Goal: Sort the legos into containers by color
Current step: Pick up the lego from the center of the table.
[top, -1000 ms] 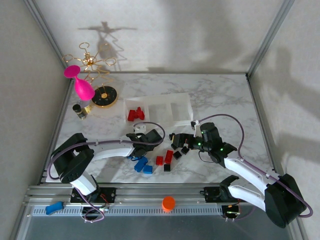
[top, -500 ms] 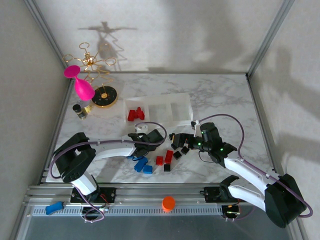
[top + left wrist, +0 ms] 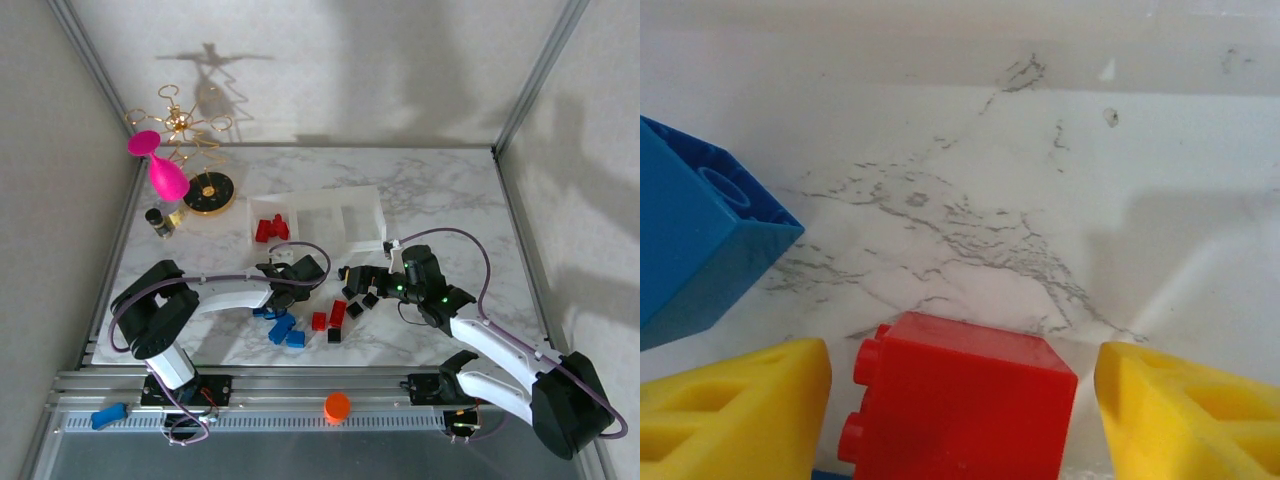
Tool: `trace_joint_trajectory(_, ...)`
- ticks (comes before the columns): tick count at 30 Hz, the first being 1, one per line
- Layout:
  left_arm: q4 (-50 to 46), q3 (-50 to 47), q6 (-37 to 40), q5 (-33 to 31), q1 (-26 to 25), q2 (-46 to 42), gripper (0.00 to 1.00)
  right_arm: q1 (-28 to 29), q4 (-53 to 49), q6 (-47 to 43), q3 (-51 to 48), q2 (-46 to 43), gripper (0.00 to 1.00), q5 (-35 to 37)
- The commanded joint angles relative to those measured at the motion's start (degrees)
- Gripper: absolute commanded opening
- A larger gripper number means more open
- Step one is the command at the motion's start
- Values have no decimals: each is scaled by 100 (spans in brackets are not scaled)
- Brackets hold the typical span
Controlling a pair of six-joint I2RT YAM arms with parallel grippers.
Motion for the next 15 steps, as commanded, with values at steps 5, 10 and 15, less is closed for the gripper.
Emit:
trace_joint_trajectory(5,-11,34,79,-35,23,-15,56,52,11,-19,89,-50,99,104)
trace_joint_trajectory(10,-108,-7,93,-138,16,-213,49,52,19,-17,98,-46,99,96)
trace_joint_trajectory(15,-306,45,155,-258,25,-616,47,52,130,-25,153,-32,99,-35)
